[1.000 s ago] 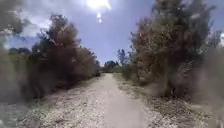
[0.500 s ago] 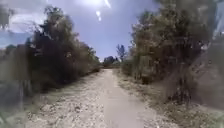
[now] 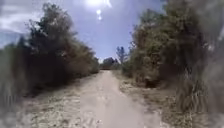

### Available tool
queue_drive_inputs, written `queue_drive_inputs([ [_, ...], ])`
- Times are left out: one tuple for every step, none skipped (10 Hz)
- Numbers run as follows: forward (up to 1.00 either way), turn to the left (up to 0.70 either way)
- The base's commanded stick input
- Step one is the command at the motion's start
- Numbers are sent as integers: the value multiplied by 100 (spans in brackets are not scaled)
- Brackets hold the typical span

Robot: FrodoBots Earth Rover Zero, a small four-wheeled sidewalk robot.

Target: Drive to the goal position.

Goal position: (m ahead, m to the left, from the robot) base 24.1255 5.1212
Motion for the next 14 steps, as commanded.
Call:
queue_drive_inputs([
  [70, 0],
  [70, 0],
  [70, 0],
  [70, 0],
  [70, 0],
  [70, 0],
  [70, 0],
  [70, 20],
  [70, 20],
  [70, 0],
  [70, 0],
  [70, 0],
  [70, 0],
  [70, 0],
])
